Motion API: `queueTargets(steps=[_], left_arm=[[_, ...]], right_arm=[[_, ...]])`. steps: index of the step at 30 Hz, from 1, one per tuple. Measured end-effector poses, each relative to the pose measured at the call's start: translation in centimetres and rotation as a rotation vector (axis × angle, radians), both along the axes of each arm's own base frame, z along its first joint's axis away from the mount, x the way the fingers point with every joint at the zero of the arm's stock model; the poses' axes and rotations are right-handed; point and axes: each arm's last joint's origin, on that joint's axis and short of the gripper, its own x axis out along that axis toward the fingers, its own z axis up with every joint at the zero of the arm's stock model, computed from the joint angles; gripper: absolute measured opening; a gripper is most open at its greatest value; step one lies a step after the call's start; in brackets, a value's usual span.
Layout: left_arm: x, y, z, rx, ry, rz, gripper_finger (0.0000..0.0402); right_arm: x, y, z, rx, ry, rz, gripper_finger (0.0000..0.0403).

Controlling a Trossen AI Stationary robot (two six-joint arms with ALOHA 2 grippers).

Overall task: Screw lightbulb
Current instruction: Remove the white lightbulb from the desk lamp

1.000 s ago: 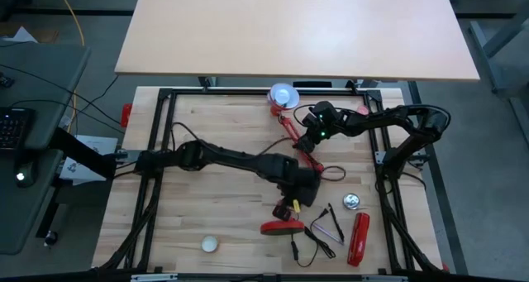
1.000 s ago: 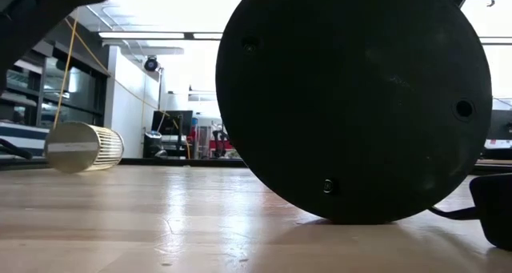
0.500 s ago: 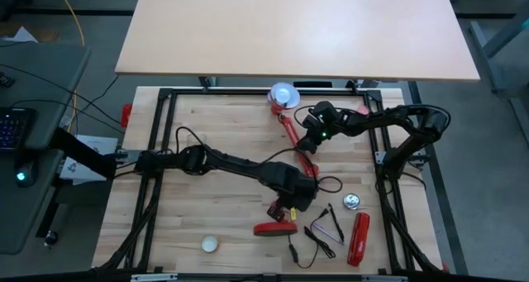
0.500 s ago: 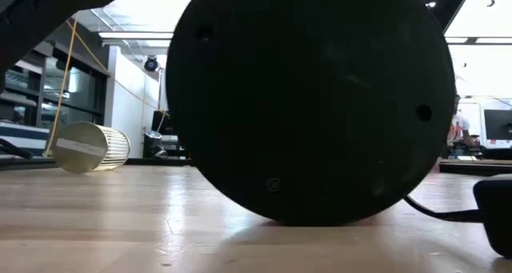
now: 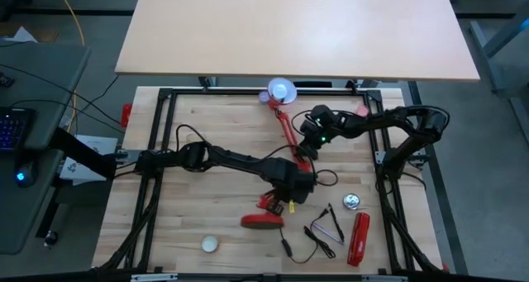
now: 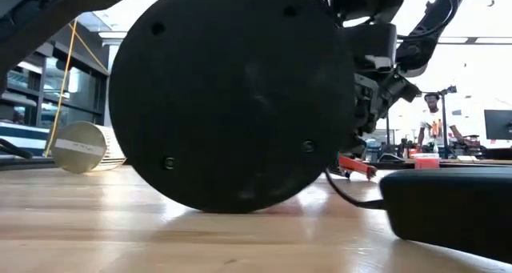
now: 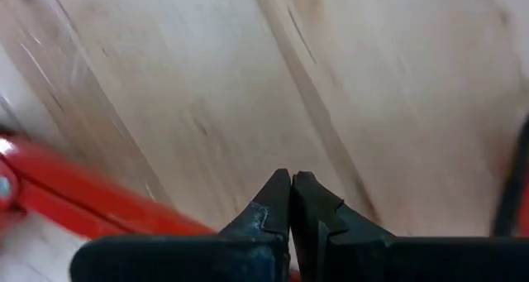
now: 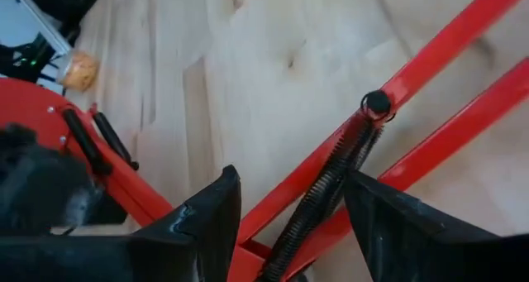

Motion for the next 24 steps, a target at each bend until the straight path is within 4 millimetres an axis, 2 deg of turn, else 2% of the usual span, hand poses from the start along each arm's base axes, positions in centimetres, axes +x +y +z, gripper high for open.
queueTargets(steps=[5,7,11,14,20,22,24], left_arm=[[0.2,-0.1,0.4,-0.018,-0.029,0.015,0.0000],[-0.2,-0.1,1.3,-0.022,-0.025,0.020,0.0000],[-0.6,0.4,5.2,-0.015,-0.129,0.055,0.0000],[-1.1,1.5,7.9,0.006,-0.194,0.116,0.0000],[-3.2,5.4,14.4,0.146,-0.364,0.272,0.0000],[-4.4,7.6,16.8,0.180,-0.409,0.335,0.0000],[-5.8,10.7,18.6,0.219,-0.423,0.422,0.0000]], right_arm=[[1.1,-1.0,1.6,-0.082,-0.032,-0.003,0.0208],[1.0,-1.7,1.7,-0.110,-0.007,-0.026,0.0208],[0.7,-3.8,2.9,-0.148,-0.029,-0.091,0.0208],[0.1,-5.5,3.5,-0.139,-0.023,-0.143,0.0208],[0.3,-8.6,6.7,-0.137,-0.132,-0.193,0.0208],[0.7,-9.3,8.2,-0.144,-0.169,-0.197,0.0208],[1.0,-9.9,9.7,-0.156,-0.195,-0.196,0.0208]])
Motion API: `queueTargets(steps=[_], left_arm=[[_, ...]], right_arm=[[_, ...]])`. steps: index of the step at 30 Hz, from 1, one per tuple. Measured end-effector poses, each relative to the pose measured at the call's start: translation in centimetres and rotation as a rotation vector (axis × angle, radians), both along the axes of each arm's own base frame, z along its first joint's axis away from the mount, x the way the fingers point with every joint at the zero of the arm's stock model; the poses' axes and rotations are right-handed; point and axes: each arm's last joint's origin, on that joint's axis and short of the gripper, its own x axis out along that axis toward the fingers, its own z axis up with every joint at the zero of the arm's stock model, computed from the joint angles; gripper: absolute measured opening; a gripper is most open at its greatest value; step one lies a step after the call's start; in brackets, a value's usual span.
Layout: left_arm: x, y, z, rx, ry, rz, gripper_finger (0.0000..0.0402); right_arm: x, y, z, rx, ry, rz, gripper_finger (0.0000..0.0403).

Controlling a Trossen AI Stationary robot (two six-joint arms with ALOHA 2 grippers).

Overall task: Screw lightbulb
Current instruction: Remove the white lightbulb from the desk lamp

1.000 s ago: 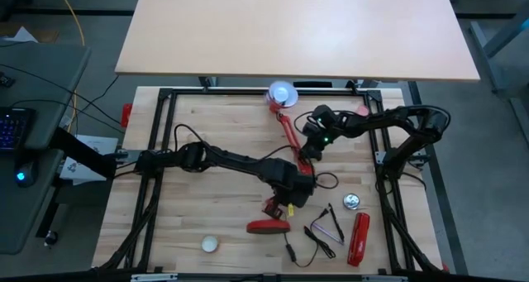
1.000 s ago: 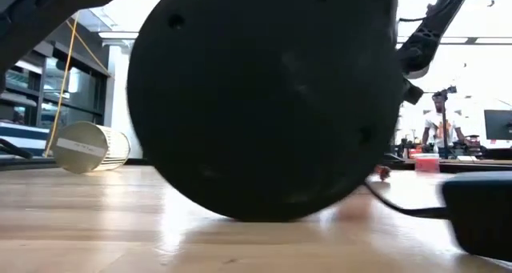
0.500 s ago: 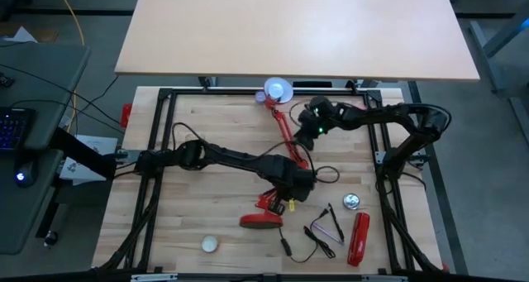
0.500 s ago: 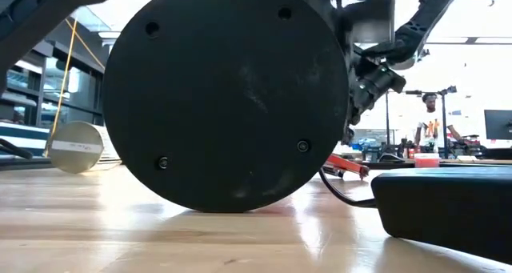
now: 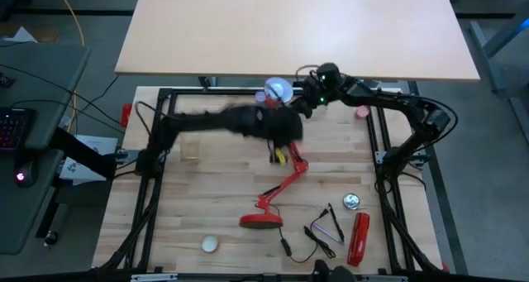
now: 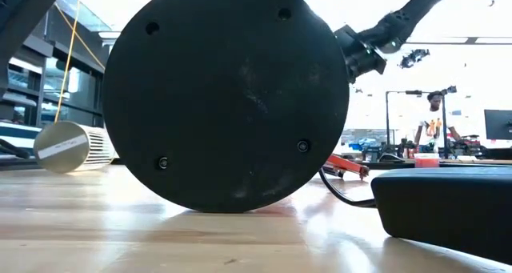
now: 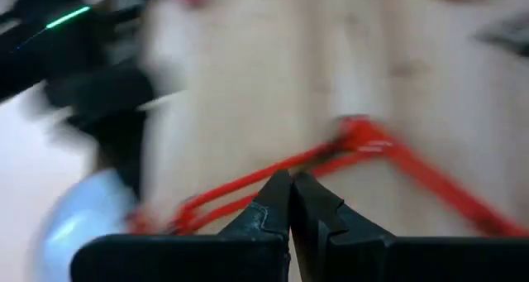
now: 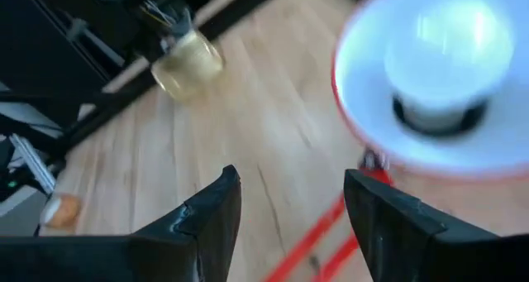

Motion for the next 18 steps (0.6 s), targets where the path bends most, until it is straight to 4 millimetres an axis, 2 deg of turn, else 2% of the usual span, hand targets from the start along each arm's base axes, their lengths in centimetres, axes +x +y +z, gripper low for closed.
queueTargets(steps=[6,10,14,18], left_arm=[[-5.4,9.4,5.4,-0.018,-0.160,0.261,0.0000],[-7.6,15.0,6.7,-0.093,-0.280,0.305,0.0000],[-8.6,20.1,5.5,-0.186,-0.357,0.320,0.0000],[-8.7,24.2,0.7,-0.267,-0.312,0.376,0.0001]], right_arm=[[1.0,-1.1,3.9,-0.007,-0.065,-0.047,0.0208],[1.3,-1.4,5.6,0.036,-0.105,-0.078,0.0208],[1.3,-1.5,6.0,-0.022,-0.096,-0.059,0.0208],[1.2,-1.8,5.4,-0.113,-0.008,-0.152,0.0208]])
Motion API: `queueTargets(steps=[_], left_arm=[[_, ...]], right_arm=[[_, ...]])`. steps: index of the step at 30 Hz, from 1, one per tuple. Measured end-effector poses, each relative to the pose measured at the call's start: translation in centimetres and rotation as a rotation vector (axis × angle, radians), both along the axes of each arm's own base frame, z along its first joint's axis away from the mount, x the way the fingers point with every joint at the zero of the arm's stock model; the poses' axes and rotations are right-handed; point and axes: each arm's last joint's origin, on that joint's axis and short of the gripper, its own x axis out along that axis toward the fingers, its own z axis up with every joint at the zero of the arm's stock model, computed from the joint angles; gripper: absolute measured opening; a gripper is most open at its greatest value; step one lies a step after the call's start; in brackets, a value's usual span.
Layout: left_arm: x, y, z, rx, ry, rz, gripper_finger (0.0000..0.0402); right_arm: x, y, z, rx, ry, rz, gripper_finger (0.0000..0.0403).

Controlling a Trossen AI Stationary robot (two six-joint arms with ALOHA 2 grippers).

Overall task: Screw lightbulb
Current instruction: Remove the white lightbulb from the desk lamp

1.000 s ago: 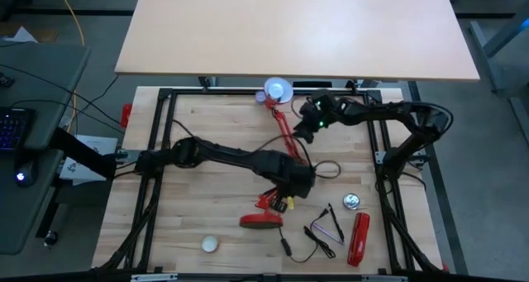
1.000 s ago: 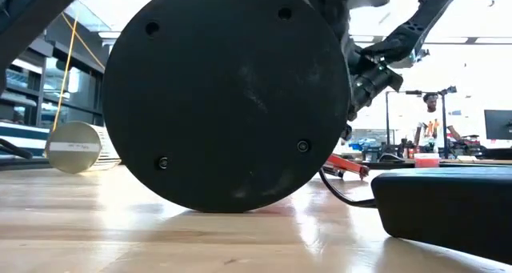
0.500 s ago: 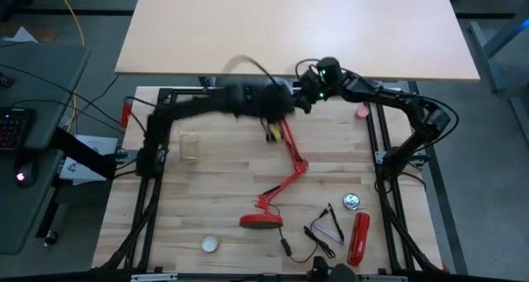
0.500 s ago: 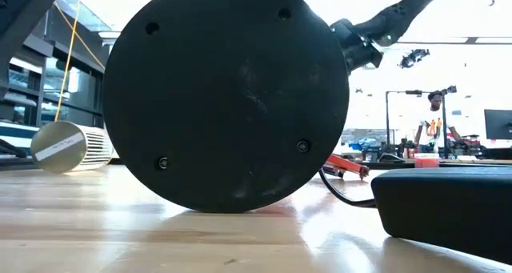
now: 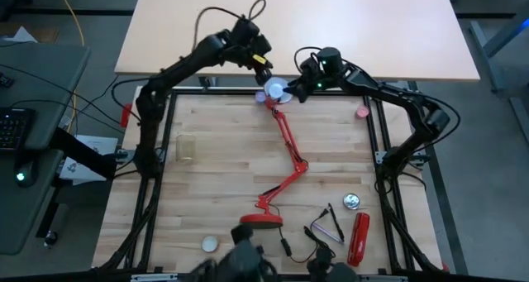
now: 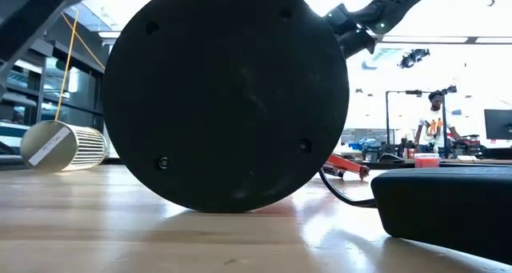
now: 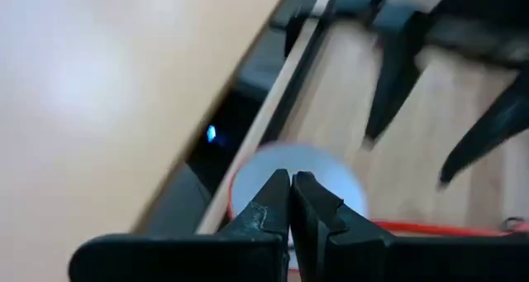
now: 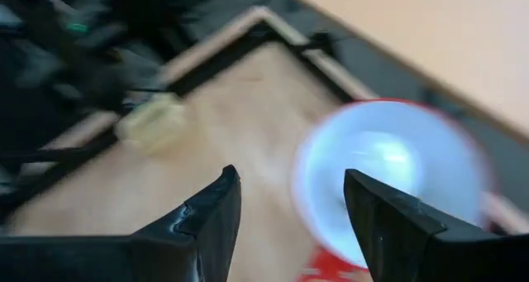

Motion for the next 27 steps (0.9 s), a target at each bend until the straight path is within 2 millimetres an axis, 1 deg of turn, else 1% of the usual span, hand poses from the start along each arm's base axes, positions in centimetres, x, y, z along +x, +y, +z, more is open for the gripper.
queueTargets(steps=[2,4,5,8,11,13,14,16,18,21,25,27], left_arm=[[-0.1,1.6,-2.3,-0.076,-0.017,0.016,0.0006],[-0.3,2.9,-3.7,-0.146,-0.093,0.006,0.0017],[-0.3,3.3,-4.2,-0.165,-0.120,0.000,0.0024],[-1.1,4.5,-4.8,-0.190,-0.147,0.024,0.0054],[-2.2,5.5,-4.4,-0.176,-0.161,0.056,0.0094],[-2.9,6.2,-4.1,-0.181,-0.181,0.087,0.0123],[-3.3,6.5,-4.2,-0.194,-0.174,0.103,0.0136],[-3.6,7.0,-4.9,-0.233,-0.165,0.137,0.0161],[-3.5,7.2,-5.6,-0.266,-0.152,0.157,0.0182],[-2.8,6.8,-6.1,-0.288,-0.146,0.147,0.0202],[-2.2,6.5,-6.4,-0.297,-0.150,0.142,0.0213],[-2.1,6.4,-6.5,-0.299,-0.141,0.144,0.0214]], right_arm=[[0.2,-0.2,-0.4,-0.037,0.043,-0.072,0.0208],[0.7,-0.6,-0.8,-0.082,0.078,-0.118,0.0208],[1.2,-0.9,-1.0,-0.106,0.096,-0.121,0.0208],[3.2,-1.8,-1.4,-0.116,0.156,-0.088,0.0208],[5.3,-3.1,-1.6,-0.134,0.243,-0.060,0.0208],[6.2,-3.9,-2.1,-0.141,0.340,-0.071,0.0208],[6.5,-4.3,-2.5,-0.140,0.386,-0.070,0.0208],[6.9,-4.9,-2.3,-0.164,0.417,-0.047,0.0208],[7.1,-5.3,-2.2,-0.170,0.436,-0.002,0.0208],[7.2,-5.3,-2.2,-0.150,0.428,0.066,0.0208],[7.1,-4.9,-2.4,-0.093,0.420,0.120,0.0208],[6.9,-4.7,-2.9,-0.070,0.434,0.135,0.0208]])
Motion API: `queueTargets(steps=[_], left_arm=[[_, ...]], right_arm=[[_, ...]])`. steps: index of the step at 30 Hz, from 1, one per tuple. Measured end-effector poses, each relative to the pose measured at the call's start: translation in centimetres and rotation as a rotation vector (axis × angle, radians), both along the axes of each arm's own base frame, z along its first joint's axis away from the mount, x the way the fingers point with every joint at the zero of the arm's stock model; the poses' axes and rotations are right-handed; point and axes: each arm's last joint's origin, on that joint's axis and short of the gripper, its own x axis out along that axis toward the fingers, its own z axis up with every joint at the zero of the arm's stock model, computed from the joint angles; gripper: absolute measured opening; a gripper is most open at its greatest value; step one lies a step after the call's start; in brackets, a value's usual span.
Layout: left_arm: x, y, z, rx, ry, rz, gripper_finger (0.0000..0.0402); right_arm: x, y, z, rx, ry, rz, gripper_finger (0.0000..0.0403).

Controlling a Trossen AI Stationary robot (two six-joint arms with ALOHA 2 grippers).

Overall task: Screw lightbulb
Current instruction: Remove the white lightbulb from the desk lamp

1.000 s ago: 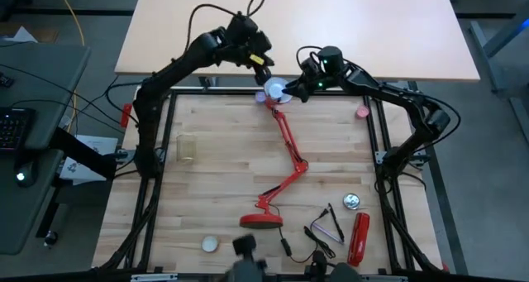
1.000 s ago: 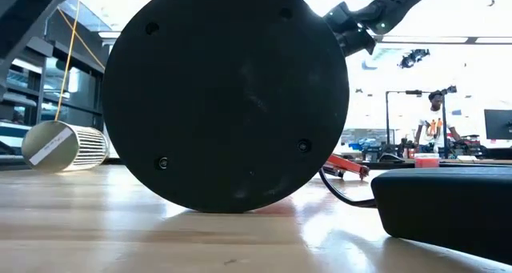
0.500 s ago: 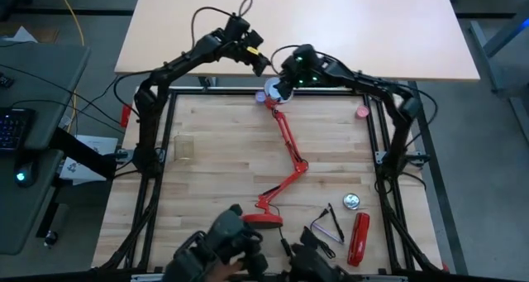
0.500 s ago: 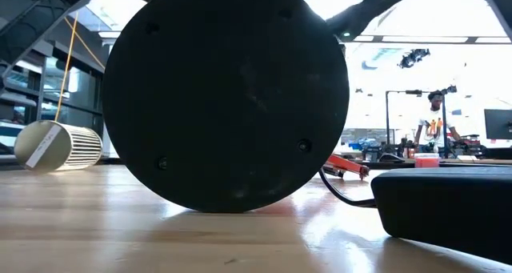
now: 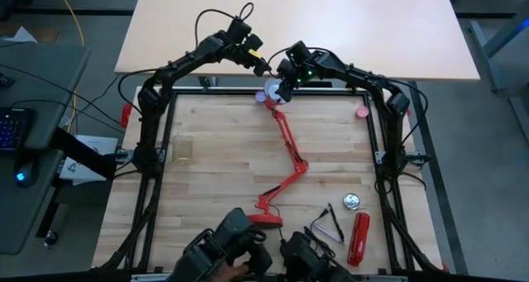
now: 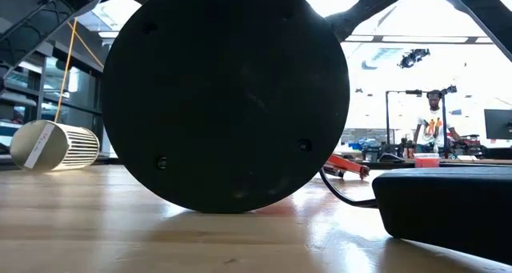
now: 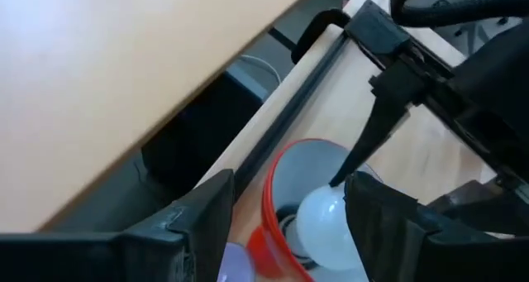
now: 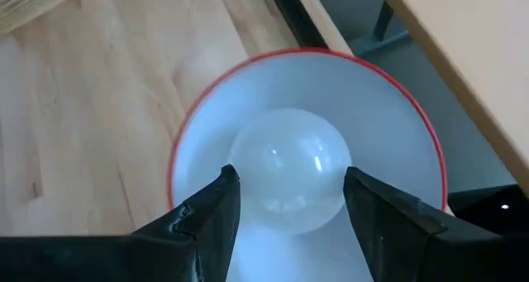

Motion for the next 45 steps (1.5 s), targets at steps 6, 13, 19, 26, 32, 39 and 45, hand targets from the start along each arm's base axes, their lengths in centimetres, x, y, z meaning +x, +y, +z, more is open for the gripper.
queueTargets(steps=[6,13,19,26,32,39,45], left_arm=[[0.1,-0.1,-0.8,0.012,0.068,0.012,0.0214],[0.2,0.1,-2.2,-0.018,0.118,0.005,0.0214],[0.8,-0.9,-3.5,-0.056,0.179,-0.081,0.0214],[2.2,-2.8,-3.8,-0.063,0.180,-0.179,0.0212],[3.4,-5.0,-5.0,-0.084,0.195,-0.240,0.0188],[4.3,-6.6,-4.0,-0.053,0.170,-0.276,0.0117],[4.5,-7.5,-2.6,0.030,0.159,-0.314,0.0010]], right_arm=[[0.2,0.1,-0.4,-0.002,-0.025,0.016,0.0208],[0.8,0.0,-1.0,0.004,-0.044,0.019,0.0208],[0.5,-0.1,-1.2,0.014,-0.036,0.062,0.0201],[-0.3,-0.3,-1.0,0.062,-0.048,0.079,0.0114],[-2.1,-0.6,0.7,0.061,-0.049,0.097,0.0029],[-4.4,-1.4,2.2,0.062,-0.060,0.076,0.0002],[-5.0,-1.5,2.1,0.115,-0.082,0.133,0.0001]])
